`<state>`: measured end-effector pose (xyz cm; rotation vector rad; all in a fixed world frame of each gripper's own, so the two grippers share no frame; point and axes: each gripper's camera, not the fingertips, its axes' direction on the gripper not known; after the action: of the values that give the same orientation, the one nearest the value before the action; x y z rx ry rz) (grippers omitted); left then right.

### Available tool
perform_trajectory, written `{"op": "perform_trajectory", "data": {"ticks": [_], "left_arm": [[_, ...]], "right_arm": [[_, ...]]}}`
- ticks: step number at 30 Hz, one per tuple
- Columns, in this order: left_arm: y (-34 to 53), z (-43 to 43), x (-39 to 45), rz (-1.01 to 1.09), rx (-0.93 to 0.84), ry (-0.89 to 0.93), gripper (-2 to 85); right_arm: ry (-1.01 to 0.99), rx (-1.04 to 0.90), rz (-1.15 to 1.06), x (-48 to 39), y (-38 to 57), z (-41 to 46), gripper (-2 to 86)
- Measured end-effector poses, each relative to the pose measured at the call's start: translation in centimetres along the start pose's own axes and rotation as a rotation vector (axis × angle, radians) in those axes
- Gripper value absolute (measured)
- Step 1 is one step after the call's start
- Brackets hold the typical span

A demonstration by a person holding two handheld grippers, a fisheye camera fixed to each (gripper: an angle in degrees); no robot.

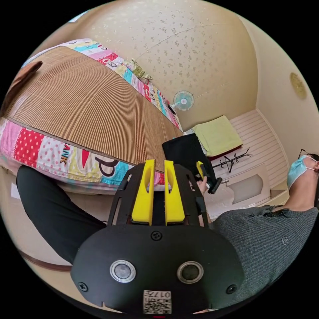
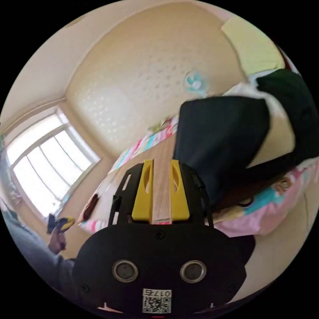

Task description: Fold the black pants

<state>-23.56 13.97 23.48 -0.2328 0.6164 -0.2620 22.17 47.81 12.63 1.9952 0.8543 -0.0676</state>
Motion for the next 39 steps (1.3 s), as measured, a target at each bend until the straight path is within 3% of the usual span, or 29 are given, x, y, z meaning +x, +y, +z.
{"op": "perform_trajectory", "data": {"ticks": [2,5,7,9,11,14,16,20,24,26,28,31,35,39], "left_arm": [[0.1,-0.4,-0.7,-0.027,0.015,0.007,5.2],[0.1,-0.8,-1.5,-0.051,0.045,0.043,5.2],[0.0,-0.7,-1.5,-0.044,0.052,0.051,5.2],[-0.5,-0.3,-1.0,-0.017,0.029,0.043,5.2],[-0.7,0.1,-0.6,0.0,0.014,0.024,5.2],[-0.9,0.9,-0.2,0.006,0.001,0.039,5.2],[-1.0,1.4,-0.3,-0.001,-0.004,0.073,5.2],[-0.4,1.6,-0.4,-0.009,-0.004,0.102,5.2],[0.6,0.7,-1.8,-0.049,-0.016,0.057,5.2],[0.8,0.3,-2.4,-0.065,-0.015,0.052,5.2],[0.8,0.2,-2.9,-0.071,-0.022,0.045,5.2],[0.1,0.9,-2.7,-0.043,-0.054,0.046,5.3],[-1.6,4.1,-0.9,0.047,-0.149,0.07,6.0],[-3.6,6.7,1.2,0.09,-0.179,0.173,11.5]], "right_arm": [[0.146,0.12,0.012,1.0,-1.8,-2.8,14.0],[0.191,0.023,0.093,4.4,-3.9,-1.2,14.6],[-0.077,-0.155,0.216,6.6,-4.9,2.9,8.8],[-0.329,-0.075,0.122,2.9,-5.0,3.5,6.2],[-0.415,-0.136,0.012,-3.7,-5.1,5.6,5.5],[-0.394,-0.386,-0.187,-15.6,-2.0,11.6,5.8],[-0.408,-0.733,-0.416,-22.5,3.2,17.1,6.5],[-0.492,-1.038,-0.512,-24.8,11.2,20.8,7.0],[-0.749,-0.939,-0.292,-19.1,10.6,19.0,5.0],[-0.695,-0.848,-0.193,-15.0,8.7,18.3,4.9],[-0.368,-0.726,-0.131,-9.1,6.4,18.1,7.8],[0.007,-0.702,-0.021,-2.4,5.0,20.4,14.4],[-0.23,-0.846,0.069,0.3,5.6,24.9,8.2],[-0.451,-0.651,-0.107,-7.6,2.8,19.0,4.2]]}}
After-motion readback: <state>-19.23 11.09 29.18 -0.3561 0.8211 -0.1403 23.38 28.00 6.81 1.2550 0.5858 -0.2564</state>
